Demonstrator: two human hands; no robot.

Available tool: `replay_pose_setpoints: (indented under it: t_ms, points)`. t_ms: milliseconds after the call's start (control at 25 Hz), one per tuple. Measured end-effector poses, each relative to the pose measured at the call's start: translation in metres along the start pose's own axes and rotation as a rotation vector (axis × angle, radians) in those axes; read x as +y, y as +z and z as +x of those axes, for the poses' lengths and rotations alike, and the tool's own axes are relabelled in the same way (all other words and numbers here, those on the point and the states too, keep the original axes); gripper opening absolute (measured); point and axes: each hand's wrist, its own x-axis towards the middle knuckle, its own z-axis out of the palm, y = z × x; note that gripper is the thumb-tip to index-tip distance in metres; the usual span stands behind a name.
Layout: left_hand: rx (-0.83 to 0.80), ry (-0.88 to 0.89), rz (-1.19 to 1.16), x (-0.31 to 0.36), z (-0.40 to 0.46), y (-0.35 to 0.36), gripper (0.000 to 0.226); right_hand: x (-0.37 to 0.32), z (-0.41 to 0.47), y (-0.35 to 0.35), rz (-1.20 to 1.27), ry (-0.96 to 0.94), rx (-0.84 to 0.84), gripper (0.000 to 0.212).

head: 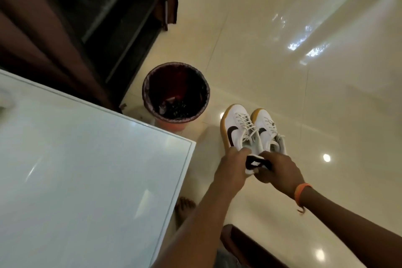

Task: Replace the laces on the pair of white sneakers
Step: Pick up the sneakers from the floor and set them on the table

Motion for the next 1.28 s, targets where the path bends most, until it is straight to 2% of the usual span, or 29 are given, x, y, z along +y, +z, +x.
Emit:
replay_pose_setpoints:
  t_ms: [200, 480, 600, 800, 1040, 1160, 1280]
  points:
    - [0.054, 0.1, 0.003, 0.044, -0.049, -0.026, 0.046, -0.014, -0.048, -0.052, -0.039, -0.134, 0.088, 0.022]
    - [0.367, 0.122, 0.14, 0.097, -0.129, -0.01, 0.055, -0.028, -0.087, -0.095, -0.03, -0.377, 0.199, 0.015]
    - [0.494, 0.086, 0.254, 0.128, -0.181, -0.012, 0.055, -0.044, -0.124, -0.121, -0.031, -0.536, 0.208, 0.015]
    - [0.699, 0.0, 0.575, 0.153, -0.266, -0.06, 0.042, -0.094, -0.166, -0.141, -0.01, -0.867, 0.195, 0.014]
    - [0.911, -0.31, 0.848, 0.129, -0.384, -0.105, 0.053, -0.187, -0.212, -0.119, -0.18, -1.307, 0.081, 0.026]
    - [0.885, -0.369, 0.892, 0.093, -0.433, -0.116, 0.066, -0.229, -0.226, -0.087, -0.346, -1.543, 0.012, 0.028]
    - [0.739, -0.473, 0.888, 0.039, -0.474, -0.115, 0.086, -0.27, -0.242, -0.033, -0.511, -1.8, 0.023, 0.023]
